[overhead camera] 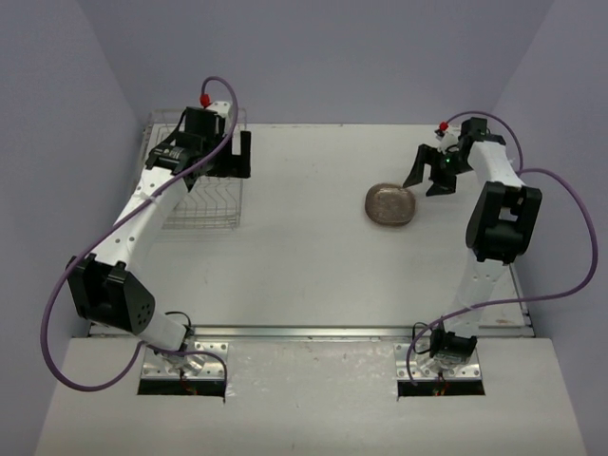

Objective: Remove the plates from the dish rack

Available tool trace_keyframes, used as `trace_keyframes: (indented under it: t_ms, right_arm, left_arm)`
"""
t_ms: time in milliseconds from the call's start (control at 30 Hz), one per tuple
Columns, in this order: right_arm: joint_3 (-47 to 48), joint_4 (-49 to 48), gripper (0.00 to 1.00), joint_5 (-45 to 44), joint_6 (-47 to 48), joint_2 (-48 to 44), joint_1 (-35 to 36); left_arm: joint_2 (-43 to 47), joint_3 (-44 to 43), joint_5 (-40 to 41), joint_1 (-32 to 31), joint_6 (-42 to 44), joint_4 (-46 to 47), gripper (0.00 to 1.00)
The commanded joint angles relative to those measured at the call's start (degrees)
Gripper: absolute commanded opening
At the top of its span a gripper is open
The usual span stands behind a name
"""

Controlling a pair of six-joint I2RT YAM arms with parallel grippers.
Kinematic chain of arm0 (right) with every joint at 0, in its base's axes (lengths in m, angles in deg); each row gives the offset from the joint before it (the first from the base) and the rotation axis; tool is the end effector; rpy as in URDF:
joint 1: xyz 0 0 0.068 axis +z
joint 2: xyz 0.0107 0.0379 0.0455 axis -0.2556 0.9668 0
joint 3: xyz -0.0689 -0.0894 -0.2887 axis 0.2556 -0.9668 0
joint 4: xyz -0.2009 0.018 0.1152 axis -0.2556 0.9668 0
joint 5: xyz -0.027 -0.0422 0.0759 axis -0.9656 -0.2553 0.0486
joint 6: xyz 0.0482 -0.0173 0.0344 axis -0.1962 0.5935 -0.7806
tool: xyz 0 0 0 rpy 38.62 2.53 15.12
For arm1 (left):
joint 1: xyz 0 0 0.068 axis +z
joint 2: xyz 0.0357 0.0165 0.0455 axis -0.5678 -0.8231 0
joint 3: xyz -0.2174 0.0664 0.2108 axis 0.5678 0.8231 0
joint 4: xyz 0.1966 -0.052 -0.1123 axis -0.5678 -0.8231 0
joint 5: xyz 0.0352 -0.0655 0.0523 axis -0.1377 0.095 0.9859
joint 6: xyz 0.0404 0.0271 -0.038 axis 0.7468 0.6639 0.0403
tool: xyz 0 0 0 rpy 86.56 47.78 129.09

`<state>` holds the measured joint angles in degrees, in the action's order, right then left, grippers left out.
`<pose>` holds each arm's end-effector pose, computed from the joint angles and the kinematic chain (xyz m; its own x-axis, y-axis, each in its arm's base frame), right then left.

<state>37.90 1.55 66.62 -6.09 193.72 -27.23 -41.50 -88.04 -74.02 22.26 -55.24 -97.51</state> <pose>0.4293 -0.0722 0.2371 -0.9088 0.3024 -0.2874 0.1378 0.8678 0.4774 0.2945 -0.0628 0.3970 -0.6561 0.0771 -0.7507 0.1453 0.9891 -0.0254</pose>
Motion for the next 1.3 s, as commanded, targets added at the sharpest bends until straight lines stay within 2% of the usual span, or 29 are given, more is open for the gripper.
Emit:
trace_keyframes:
  t_ms: [0, 167, 233, 333, 433, 500, 600, 767, 1267]
  right_arm:
    - [2.78, 1.26, 0.91, -0.53, 0.8, -6.06, -0.05]
    - [0.5, 0.53, 0.94, 0.29, 0.46, -13.39, 0.36]
    - [-2.64, -0.75, 0.95, -0.06, 0.6, -17.45, 1.08]
    - [-8.94, -4.79, 0.98, -0.8, 0.6, -23.52, 3.48]
    - [-17.35, -7.77, 0.99, -1.97, 0.95, -30.22, 6.64]
    - [-22.6, -9.97, 0.99, -4.06, 1.37, -32.83, 9.94]
    - [-27.64, -13.13, 0.99, -5.84, 1.32, -36.85, 14.99]
    - [-31.22, -13.72, 0.99, -6.39, 0.88, -37.79, 16.99]
    - [-33.93, -14.91, 0.99, -6.15, 2.11, -38.52, 17.08]
  left_arm:
    - [4.02, -0.23, 7.36, 1.0, -2.06, 2.69, 1.0]
    - [4.49, -1.18, 12.21, 6.89, -2.55, 1.61, 0.99]
    - [3.17, -2.52, 14.08, 10.26, -2.23, 0.03, 0.95]
    - [0.19, -3.54, 12.35, 17.64, -0.96, -1.88, 0.82]
    - [-1.7, -3.16, 10.29, 22.13, 3.06, -1.05, 0.63]
    - [-3.23, -3.07, 11.3, 23.6, 6.18, 0.3, 0.58]
    - [-5.33, -3.45, 14.51, 24.15, 11.53, 1.59, 0.53]
    - [-8.85, -3.94, 18.86, 24.61, 17.07, 4.65, 0.47]
    - [-22.03, -15.71, 18.72, 25.61, 19.89, 2.24, 0.34]
